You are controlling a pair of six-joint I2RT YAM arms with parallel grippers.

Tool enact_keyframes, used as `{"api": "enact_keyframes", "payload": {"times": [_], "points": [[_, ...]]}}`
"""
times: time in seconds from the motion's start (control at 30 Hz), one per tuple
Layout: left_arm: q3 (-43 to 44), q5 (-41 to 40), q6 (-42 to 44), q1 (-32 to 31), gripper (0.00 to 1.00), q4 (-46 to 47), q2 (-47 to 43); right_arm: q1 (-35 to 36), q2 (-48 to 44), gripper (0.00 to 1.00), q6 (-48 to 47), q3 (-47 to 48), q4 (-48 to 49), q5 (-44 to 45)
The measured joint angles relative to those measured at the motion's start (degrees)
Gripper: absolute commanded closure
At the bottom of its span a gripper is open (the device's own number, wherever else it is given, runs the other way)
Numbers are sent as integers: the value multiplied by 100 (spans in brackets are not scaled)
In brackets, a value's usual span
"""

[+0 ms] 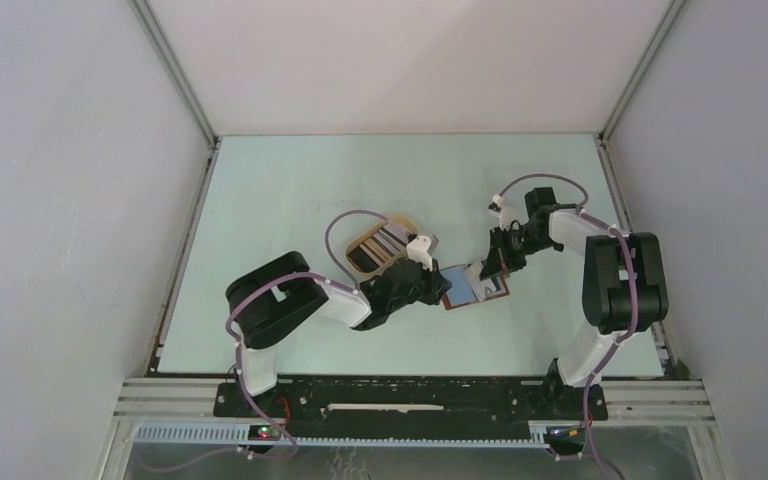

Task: Put the credit cards into the card holder
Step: Insert the credit card into the card holder.

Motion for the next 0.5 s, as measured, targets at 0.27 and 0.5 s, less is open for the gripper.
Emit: {"api": "enact_keyframes", "payload": {"times": [0.27,0.5], "points": [[227,-177,-299,-2,95,-470,236,-11,175,100,103,72,7,-35],[251,-326,-507,-2,98,-573,236,-118,258,100,247,87,28,-92]]}}
